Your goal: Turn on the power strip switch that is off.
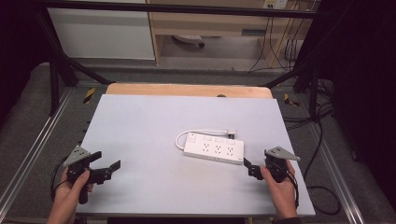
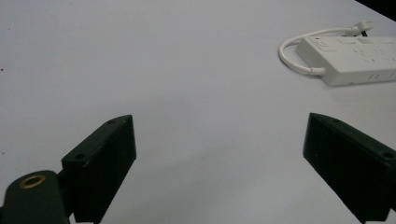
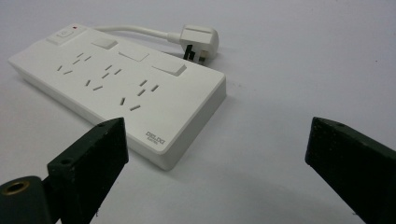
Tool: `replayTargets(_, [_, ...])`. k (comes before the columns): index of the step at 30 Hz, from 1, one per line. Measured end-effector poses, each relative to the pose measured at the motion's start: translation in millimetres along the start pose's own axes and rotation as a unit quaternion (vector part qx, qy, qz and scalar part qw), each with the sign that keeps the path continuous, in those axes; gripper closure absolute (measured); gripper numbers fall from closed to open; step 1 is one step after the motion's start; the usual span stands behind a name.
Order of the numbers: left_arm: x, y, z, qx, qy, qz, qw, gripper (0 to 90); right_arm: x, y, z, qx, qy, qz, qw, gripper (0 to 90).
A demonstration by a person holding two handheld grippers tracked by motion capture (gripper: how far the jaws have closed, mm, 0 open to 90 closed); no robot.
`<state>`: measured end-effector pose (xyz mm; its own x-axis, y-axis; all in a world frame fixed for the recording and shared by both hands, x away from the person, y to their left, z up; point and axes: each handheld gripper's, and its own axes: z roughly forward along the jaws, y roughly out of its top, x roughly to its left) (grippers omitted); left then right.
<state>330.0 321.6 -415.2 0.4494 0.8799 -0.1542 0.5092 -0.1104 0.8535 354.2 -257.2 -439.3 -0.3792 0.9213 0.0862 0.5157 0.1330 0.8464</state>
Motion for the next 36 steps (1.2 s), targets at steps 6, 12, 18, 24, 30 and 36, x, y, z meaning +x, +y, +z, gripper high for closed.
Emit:
replayTargets(6, [2.7,0.9,-2.5,-0.004,0.001,-0.003,1.0000,9.5,0.2,-0.3,1.3,0.006,0.001,-0.005,1.0000,5.8])
replayTargets(12, [1.6,0.8,-1.4,-0.001,0.002,0.000,1.0000,9.2,-0.5,2.7,-3.3,0.004,0.005,-0.004,1.0000,5.4])
replayTargets(18, [3.2,-0.2,-0.8,0.003,0.003,0.001,1.0000,9.2,2.4,8.5,-5.8,-0.004,0.008,-0.004,1.0000,6.5])
replayTargets(24, [1.6,0.3,0.1,0.004,0.002,0.001,1.0000,9.1,0.7,8.2,-6.6,-0.012,0.008,0.003,0.9999,5.5])
replayTargets(30, [0.8,0.2,1.1,0.007,-0.003,0.004,1.0000,9.0,0.5,10.0,-8.4,-0.019,0.017,0.018,0.9995,4.3])
replayTargets(36, [2.1,0.1,1.4,0.011,-0.004,-0.002,0.9999,9.0,2.4,17.6,-6.1,-0.036,0.022,0.014,0.9990,3.4])
